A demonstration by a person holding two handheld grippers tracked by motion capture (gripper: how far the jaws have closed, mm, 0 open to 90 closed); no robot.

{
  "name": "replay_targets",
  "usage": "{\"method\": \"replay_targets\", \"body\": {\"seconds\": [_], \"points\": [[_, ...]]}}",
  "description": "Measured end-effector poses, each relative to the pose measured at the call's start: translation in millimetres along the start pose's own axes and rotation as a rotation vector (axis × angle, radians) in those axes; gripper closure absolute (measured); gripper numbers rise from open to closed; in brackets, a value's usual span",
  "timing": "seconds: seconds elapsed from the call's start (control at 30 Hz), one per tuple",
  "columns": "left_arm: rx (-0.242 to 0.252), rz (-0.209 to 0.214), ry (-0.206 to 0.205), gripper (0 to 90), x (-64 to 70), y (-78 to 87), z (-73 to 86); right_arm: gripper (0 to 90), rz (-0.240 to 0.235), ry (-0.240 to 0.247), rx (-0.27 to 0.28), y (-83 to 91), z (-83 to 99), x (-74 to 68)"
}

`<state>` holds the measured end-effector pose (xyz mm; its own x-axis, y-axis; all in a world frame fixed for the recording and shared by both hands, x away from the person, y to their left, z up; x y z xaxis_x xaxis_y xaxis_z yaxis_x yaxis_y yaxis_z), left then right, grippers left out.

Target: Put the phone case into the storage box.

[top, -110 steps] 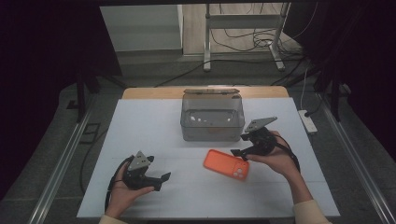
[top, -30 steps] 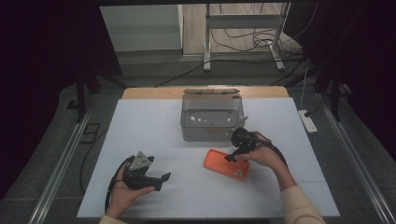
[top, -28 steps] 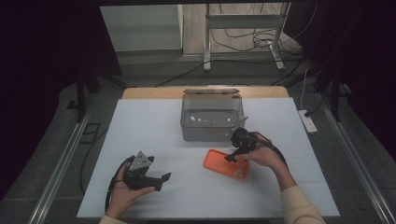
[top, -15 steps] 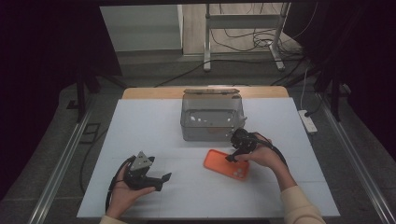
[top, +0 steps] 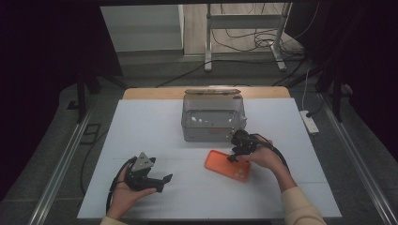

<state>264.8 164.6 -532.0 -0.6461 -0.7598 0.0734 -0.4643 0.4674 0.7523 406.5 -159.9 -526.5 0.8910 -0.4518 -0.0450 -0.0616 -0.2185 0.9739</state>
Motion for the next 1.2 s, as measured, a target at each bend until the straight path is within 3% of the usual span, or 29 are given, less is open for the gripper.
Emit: {"method": "replay_targets", "body": {"seconds": [0.33, 0.53, 0.6, 1.2], "points": [[0.001, 0.000, -0.003, 10.1, 0.8, 0.4, -0.5, 69.1, -0.024, -0.006, 0.000, 1.5, -0.1, 0.0], [-0.007, 0.006, -0.009, 10.0, 1.8, -0.4, -0.5, 78.7, -0.019, 0.032, 0.000, 2.0, -0.4, -2.8], [-0.008, 0.009, -0.010, 10.0, 2.9, -1.1, -0.7, 84.8, 0.012, 0.065, 0.002, 2.1, -1.3, -4.1], [-0.012, 0.014, -0.018, 9.9, 3.8, -1.7, -0.7, 88.2, 0.057, 0.115, 0.002, 2.5, -0.9, -7.0]]}}
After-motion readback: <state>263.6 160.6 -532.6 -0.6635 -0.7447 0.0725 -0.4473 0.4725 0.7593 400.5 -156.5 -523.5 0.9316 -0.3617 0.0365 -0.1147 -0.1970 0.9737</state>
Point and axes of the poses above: each handheld gripper's, and its own axes: y roughly backward along the jaws, z roughly out of its underside, x roughly to its right, the point moved 3 cm from there along -y, roughly forward along the jaws, and after that the axes turned 9 degrees about -x, right-handed, at the moved point
